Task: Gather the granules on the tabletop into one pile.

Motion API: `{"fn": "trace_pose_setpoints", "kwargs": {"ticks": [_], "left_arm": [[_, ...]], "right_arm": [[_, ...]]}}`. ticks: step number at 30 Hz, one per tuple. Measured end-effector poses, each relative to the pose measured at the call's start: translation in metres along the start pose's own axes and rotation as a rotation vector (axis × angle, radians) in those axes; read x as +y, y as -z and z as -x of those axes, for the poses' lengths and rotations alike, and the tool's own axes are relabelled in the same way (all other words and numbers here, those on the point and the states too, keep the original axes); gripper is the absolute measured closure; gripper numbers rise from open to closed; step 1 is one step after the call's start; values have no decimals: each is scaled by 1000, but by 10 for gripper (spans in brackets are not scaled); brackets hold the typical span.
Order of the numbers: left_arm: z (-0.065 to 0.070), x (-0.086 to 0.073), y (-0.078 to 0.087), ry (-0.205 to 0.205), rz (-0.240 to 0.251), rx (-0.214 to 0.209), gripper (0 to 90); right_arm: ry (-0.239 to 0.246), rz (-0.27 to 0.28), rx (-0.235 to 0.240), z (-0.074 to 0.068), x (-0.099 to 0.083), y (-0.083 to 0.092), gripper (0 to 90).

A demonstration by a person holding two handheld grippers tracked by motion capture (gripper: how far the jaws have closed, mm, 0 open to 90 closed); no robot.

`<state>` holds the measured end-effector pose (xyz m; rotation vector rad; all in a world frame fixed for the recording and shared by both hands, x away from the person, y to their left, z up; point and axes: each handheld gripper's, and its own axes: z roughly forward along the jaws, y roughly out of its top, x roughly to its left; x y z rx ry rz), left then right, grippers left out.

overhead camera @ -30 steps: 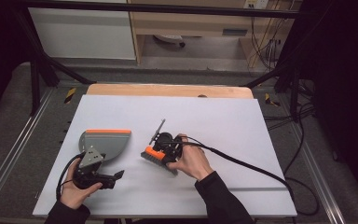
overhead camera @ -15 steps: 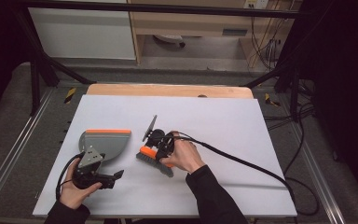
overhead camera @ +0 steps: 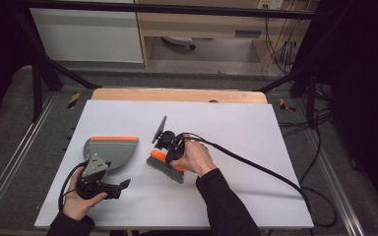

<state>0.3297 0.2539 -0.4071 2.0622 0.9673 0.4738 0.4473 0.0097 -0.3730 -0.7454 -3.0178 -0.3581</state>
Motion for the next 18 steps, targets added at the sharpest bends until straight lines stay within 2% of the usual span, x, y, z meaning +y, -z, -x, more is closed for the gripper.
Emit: {"fn": "trace_pose_setpoints", "kwargs": {"ticks": [18], "left_arm": [[0, 0, 0, 1, 0, -1, 63]], "right_arm": [[-48, 7, -52, 16, -18, 9, 707]]}}
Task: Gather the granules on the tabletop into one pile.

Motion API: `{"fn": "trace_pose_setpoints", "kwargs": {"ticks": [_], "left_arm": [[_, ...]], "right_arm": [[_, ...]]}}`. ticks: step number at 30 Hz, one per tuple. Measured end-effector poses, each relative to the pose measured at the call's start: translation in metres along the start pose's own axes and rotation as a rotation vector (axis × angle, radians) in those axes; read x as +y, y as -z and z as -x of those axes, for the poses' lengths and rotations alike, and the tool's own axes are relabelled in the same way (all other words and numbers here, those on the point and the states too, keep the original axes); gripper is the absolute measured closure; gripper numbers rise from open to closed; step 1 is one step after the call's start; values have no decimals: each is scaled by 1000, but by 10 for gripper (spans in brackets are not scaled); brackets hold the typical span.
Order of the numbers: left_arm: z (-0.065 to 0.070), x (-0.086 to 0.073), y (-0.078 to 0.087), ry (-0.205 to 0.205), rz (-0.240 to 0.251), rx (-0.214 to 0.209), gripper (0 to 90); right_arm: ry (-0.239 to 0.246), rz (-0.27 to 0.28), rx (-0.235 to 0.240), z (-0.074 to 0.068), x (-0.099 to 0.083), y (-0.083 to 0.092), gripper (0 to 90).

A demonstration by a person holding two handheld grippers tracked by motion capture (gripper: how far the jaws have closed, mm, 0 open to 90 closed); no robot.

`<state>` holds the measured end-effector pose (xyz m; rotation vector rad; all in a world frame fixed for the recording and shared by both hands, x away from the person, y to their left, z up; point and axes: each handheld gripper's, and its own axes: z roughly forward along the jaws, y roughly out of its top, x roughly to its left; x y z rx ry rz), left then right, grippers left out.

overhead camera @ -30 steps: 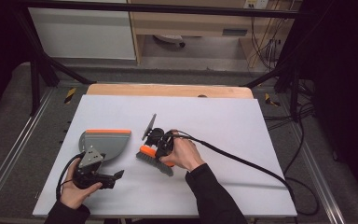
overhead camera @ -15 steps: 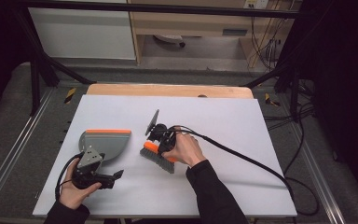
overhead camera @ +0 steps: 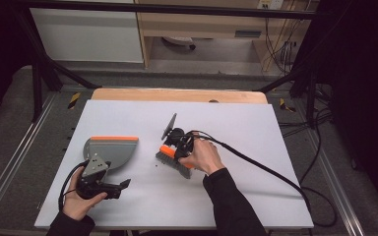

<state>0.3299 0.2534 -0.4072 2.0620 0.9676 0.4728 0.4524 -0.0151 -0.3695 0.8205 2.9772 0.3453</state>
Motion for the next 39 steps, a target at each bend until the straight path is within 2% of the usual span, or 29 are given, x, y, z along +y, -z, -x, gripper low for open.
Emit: {"fn": "trace_pose_setpoints", "kwargs": {"ticks": [6, 10, 14, 17, 19, 20, 22, 29, 39], "left_arm": [[0, 0, -1, 1, -3, 2, 63], [0, 0, -1, -3, -5, 1, 62], [0, 0, -1, -2, -4, 3, 63], [0, 0, -1, 0, -2, 2, 63], [0, 0, -1, 0, -4, 3, 63], [0, 0, -1, -3, -4, 2, 63], [0, 0, 0, -3, -4, -1, 63], [0, 0, 0, -1, 0, 0, 63], [0, 0, 0, 0, 2, 0, 63]], "right_arm": [[-5, 14, -9, -3, -4, 7, 707], [-5, 55, 55, -8, -2, 13, 707], [16, 13, 68, -15, 2, 6, 707], [35, -12, 116, -20, 7, -3, 707], [27, -20, 124, -21, 11, -3, 707], [24, -23, 116, -20, 12, -4, 707], [10, -47, 72, -17, 14, -5, 707], [-13, -53, 60, -11, 15, -6, 706], [-41, -52, 30, 0, 4, -1, 706]]}}
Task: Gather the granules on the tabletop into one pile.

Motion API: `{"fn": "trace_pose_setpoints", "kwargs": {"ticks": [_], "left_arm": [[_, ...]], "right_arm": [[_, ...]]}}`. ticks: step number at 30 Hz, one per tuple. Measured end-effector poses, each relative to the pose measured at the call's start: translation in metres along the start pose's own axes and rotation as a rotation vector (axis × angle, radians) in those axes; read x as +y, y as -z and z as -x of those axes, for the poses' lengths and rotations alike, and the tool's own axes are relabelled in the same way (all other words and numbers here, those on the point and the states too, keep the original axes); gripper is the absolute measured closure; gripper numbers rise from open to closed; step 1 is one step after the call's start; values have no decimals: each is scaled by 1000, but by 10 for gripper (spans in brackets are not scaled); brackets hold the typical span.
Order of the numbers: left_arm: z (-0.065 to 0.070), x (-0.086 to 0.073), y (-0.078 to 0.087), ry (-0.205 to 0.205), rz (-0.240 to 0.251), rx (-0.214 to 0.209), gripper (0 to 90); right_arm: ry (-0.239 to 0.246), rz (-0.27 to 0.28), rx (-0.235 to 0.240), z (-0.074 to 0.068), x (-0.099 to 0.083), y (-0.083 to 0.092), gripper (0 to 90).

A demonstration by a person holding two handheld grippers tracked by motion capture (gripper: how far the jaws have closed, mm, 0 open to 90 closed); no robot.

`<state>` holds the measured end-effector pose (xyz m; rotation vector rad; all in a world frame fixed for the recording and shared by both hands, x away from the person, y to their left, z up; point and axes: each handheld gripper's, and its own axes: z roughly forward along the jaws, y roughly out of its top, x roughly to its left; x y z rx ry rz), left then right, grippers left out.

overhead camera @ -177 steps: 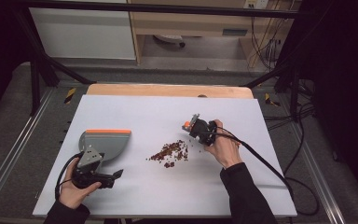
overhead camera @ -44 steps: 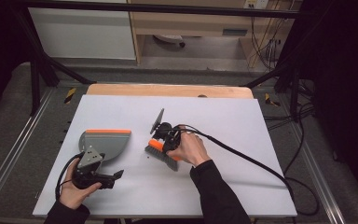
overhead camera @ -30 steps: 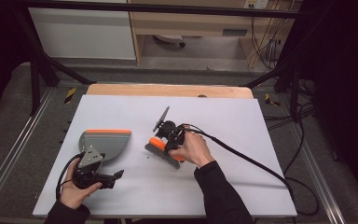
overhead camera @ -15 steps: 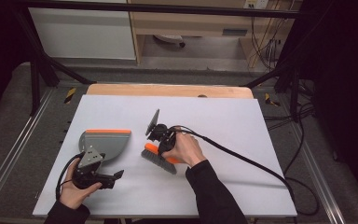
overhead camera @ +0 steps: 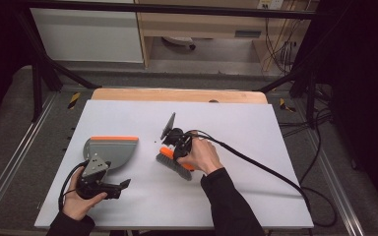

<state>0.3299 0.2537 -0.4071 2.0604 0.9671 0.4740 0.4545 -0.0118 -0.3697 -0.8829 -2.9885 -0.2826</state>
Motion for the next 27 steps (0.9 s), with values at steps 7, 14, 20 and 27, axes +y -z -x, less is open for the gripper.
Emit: {"fn": "trace_pose_setpoints", "kwargs": {"ticks": [7, 14, 20, 27], "left_arm": [[0, 0, 0, -2, -4, -1, 63], [0, 0, -1, 0, -4, 1, 63], [0, 0, -1, 0, -5, 1, 63], [-1, 0, -1, -1, -4, 0, 63]], "right_arm": [[-24, 13, -3, 6, -8, 3, 707], [43, 128, -54, 4, -17, 28, 707], [193, 265, -268, 11, -17, 36, 706], [460, 262, -492, 18, -1, 0, 707]]}}
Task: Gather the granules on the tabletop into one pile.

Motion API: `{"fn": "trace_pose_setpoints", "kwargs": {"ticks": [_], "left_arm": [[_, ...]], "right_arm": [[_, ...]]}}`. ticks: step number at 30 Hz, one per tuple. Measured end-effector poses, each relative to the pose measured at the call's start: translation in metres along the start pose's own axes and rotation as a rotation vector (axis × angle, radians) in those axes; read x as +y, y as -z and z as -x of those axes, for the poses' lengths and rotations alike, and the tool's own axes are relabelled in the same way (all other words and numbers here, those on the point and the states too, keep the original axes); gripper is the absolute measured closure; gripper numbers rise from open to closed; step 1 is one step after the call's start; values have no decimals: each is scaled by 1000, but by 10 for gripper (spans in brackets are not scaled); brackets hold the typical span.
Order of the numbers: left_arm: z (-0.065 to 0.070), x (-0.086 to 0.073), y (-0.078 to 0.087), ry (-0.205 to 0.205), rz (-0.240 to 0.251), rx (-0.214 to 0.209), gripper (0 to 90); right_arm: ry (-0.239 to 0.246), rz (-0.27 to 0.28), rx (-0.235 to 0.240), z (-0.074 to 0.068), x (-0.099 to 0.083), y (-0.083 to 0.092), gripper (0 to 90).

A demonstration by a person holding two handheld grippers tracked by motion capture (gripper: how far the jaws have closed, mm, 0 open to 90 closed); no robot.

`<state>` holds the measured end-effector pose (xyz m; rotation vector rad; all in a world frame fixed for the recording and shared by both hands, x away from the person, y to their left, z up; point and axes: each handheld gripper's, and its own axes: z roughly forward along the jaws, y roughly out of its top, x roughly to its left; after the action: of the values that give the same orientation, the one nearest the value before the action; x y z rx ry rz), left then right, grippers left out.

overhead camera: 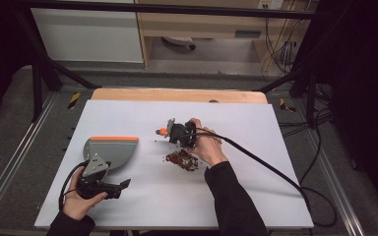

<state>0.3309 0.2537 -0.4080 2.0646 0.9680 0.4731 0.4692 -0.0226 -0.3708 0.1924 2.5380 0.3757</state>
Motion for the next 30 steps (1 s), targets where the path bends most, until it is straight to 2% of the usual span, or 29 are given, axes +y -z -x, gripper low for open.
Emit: {"fn": "trace_pose_setpoints", "kwargs": {"ticks": [1, 3, 6, 10, 11, 12, 14, 15, 18, 22, 24, 30], "left_arm": [[0, 0, 0, 0, -2, 0, 63], [0, 0, 0, -1, -2, -1, 63], [0, 0, -1, 3, -5, -1, 63], [1, 0, -2, -2, -8, -1, 63], [1, 0, -2, -2, -7, -1, 63], [0, -1, -1, -2, -6, -2, 63], [0, -1, -1, 2, -6, -2, 63], [0, -1, -1, 2, -5, -2, 63], [0, 0, -1, 0, -3, -1, 63], [1, 0, -1, -1, -3, -1, 63], [1, 0, -1, -1, -4, -1, 63], [1, 1, -3, -3, -9, 0, 63]], "right_arm": [[52, 7, -23, -2, 1, -6, 706], [122, 28, -59, -6, 2, -17, 706], [195, 50, -87, -12, 4, -29, 706], [288, 36, -150, -19, 8, -40, 707], [300, 42, -153, -21, 8, -41, 706], [312, 45, -141, -23, 9, -42, 706], [377, 35, -124, -29, 9, -44, 707], [394, 34, -122, -31, 8, -43, 706], [423, 49, -84, -32, 4, -33, 707], [499, 40, -55, -38, -7, -19, 707], [514, 43, -30, -41, -15, -12, 707], [533, 38, -11, -48, -34, 3, 707]]}}
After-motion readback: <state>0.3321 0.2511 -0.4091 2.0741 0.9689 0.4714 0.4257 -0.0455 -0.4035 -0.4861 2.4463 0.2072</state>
